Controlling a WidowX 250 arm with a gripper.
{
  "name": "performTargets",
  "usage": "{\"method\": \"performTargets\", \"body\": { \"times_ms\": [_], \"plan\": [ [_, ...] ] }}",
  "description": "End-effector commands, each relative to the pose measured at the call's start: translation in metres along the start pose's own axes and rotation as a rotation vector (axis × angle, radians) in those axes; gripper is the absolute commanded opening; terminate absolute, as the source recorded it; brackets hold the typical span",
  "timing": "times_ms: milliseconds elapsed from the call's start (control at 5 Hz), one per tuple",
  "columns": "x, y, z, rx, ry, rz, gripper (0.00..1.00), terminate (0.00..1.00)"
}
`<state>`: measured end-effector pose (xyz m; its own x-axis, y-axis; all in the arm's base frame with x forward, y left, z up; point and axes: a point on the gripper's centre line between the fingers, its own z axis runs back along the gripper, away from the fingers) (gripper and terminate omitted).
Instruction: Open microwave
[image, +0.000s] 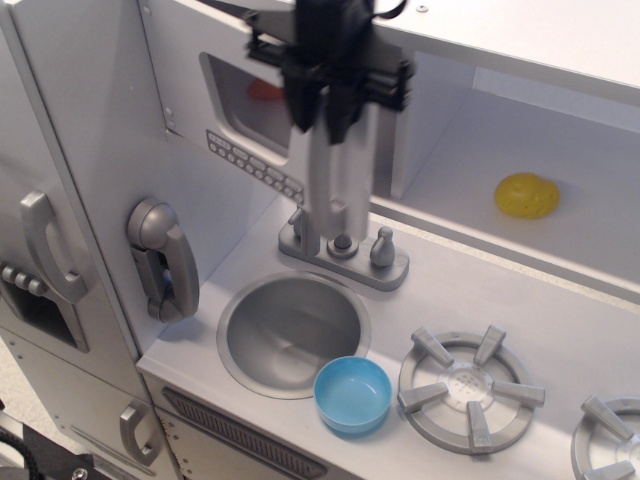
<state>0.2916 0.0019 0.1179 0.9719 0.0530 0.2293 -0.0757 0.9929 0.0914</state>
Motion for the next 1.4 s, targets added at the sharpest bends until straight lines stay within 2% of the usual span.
{"method": "performTargets", "body": {
  "times_ms": [0,200,400,600,800,1000,1200],
  "plan": [
    [-0.026,0.002,0.048,0.013,0.041,-0.071,1.00,0.00],
    [-0.032,-0.024,0.046,-0.018,0.071,-0.112,1.00,0.00],
    [-0.024,-0.054,0.033,-0.081,0.144,-0.155,1.00,0.00],
    [-0.017,-0.095,0.022,-0.139,0.167,-0.127,1.00,0.00],
    [0.004,-0.113,0.021,-0.166,0.145,-0.090,1.00,0.00],
    [0.022,-0.110,0.026,-0.178,0.119,-0.056,1.00,0.00],
    [0.042,-0.090,0.032,-0.166,0.074,0.019,1.00,0.00]
  ]
}}
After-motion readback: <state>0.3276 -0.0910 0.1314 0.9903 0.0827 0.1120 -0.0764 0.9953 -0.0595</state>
